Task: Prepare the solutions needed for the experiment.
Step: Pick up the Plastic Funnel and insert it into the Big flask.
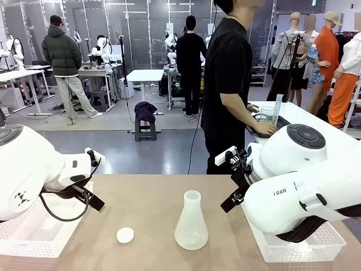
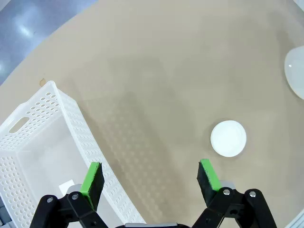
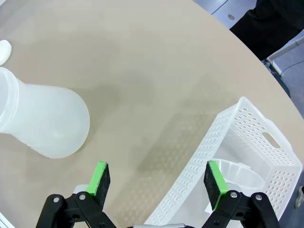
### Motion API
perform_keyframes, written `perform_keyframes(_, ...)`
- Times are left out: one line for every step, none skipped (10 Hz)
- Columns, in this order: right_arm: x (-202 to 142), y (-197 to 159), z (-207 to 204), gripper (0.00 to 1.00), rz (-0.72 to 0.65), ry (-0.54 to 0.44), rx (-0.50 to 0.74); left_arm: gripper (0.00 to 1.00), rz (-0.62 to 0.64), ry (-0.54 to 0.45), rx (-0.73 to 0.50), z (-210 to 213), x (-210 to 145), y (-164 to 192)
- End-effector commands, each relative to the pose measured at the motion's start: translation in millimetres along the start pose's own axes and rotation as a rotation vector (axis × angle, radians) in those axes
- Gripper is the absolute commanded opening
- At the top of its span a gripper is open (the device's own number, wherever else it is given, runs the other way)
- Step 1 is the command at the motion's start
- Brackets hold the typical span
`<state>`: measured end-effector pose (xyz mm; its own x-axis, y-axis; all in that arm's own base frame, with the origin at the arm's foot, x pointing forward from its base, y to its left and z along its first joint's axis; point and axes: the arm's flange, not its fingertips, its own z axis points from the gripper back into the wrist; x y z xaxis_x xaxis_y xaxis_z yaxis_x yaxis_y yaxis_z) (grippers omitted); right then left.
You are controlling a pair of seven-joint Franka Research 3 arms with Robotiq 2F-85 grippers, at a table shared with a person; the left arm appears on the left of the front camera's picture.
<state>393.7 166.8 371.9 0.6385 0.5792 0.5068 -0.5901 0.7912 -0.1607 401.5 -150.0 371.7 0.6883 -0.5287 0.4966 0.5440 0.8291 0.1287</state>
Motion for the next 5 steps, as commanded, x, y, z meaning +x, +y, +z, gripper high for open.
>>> perform_keyframes(0.0, -0.1, 0.0, 1.00, -0.002, 0.000, 0.000, 1.00, 0.000, 0.000, 0.000, 0.0, 0.0, 0.0)
perform_keyframes(0.0, -0.1, 0.0, 1.00, -0.002, 0.000, 0.000, 1.00, 0.000, 0.000, 0.000, 0.0, 0.0, 0.0)
perform_keyframes(0.0, -0.1, 0.0, 1.00, -0.002, 0.000, 0.000, 1.00, 0.000, 0.000, 0.000, 0.0, 0.0, 0.0)
perform_keyframes(0.0, -0.1, 0.0, 1.00, -0.002, 0.000, 0.000, 1.00, 0.000, 0.000, 0.000, 0.0, 0.0, 0.0)
perform_keyframes(0.0, -0.1, 0.0, 1.00, -0.002, 0.000, 0.000, 1.00, 0.000, 0.000, 0.000, 0.0, 0.0, 0.0)
